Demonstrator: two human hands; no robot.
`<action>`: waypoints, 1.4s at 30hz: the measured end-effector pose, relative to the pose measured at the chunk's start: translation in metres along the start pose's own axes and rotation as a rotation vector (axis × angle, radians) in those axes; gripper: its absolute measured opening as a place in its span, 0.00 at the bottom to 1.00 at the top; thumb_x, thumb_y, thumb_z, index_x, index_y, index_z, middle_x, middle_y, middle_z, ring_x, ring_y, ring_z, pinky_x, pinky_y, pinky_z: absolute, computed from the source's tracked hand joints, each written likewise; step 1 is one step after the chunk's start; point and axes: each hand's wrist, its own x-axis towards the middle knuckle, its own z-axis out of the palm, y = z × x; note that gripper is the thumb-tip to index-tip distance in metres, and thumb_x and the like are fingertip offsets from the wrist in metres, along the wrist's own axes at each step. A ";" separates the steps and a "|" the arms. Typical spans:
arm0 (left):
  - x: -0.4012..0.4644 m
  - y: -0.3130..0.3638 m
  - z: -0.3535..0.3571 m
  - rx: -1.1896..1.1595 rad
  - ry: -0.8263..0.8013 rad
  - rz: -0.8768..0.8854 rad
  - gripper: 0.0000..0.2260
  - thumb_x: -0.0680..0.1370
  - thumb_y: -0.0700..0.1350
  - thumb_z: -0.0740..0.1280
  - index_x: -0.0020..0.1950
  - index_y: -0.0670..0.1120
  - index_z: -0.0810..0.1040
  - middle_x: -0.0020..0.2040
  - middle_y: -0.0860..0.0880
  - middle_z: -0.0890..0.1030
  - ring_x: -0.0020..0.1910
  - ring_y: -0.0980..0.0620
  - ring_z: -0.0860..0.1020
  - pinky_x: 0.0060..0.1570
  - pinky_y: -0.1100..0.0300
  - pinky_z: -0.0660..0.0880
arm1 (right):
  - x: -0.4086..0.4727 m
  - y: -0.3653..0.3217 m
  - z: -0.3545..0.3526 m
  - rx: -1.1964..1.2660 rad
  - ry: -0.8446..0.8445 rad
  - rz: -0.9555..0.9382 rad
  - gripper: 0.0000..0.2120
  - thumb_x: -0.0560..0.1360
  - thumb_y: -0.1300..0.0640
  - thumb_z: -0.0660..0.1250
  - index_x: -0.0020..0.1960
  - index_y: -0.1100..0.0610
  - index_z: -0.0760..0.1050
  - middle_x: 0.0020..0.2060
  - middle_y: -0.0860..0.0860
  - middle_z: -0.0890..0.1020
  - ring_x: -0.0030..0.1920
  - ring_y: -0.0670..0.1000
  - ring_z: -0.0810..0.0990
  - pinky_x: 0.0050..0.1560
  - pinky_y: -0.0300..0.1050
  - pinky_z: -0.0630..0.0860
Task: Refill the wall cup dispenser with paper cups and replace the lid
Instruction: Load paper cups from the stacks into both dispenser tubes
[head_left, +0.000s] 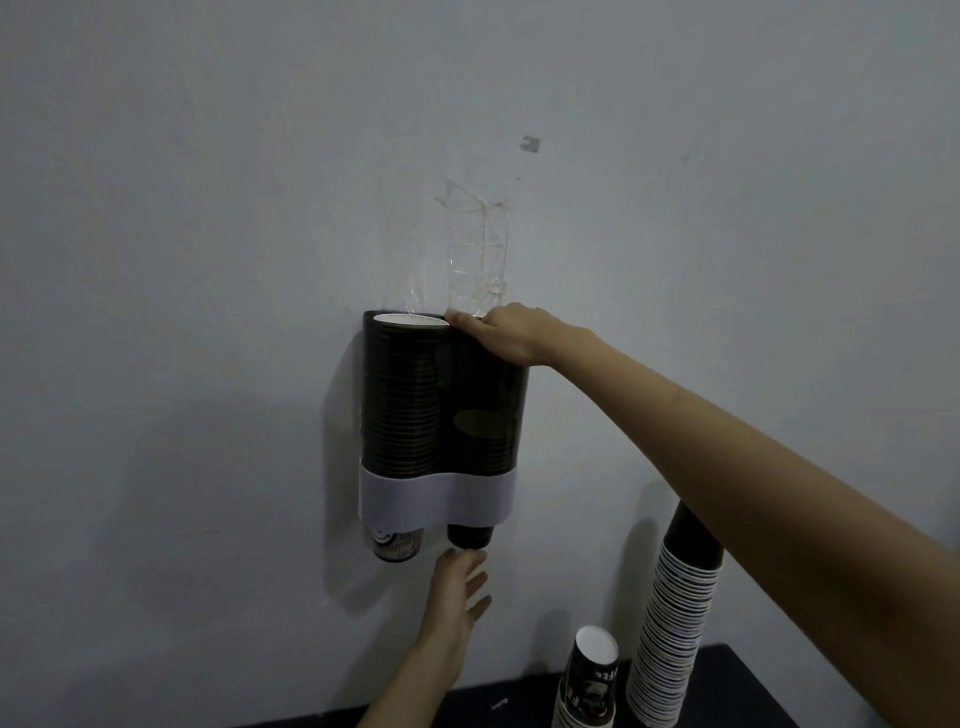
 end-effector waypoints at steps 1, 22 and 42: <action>0.003 0.003 0.002 -0.038 -0.016 -0.014 0.12 0.78 0.38 0.58 0.61 0.38 0.72 0.59 0.42 0.72 0.68 0.41 0.68 0.57 0.51 0.67 | 0.000 0.000 0.000 -0.018 0.012 -0.008 0.36 0.75 0.33 0.42 0.63 0.57 0.74 0.62 0.60 0.76 0.62 0.60 0.73 0.55 0.49 0.66; 0.017 -0.048 0.000 0.393 -0.074 -0.129 0.06 0.77 0.37 0.59 0.41 0.44 0.72 0.44 0.46 0.76 0.43 0.50 0.75 0.49 0.58 0.72 | -0.123 0.073 0.122 0.415 0.881 -0.026 0.17 0.75 0.54 0.61 0.61 0.62 0.72 0.61 0.58 0.75 0.65 0.56 0.66 0.67 0.39 0.60; 0.077 -0.227 0.000 1.104 -0.254 0.084 0.41 0.65 0.42 0.75 0.74 0.42 0.60 0.70 0.45 0.71 0.69 0.48 0.70 0.68 0.53 0.68 | -0.221 0.154 0.393 0.731 0.109 0.674 0.42 0.57 0.46 0.77 0.66 0.60 0.67 0.59 0.53 0.77 0.62 0.54 0.74 0.64 0.52 0.68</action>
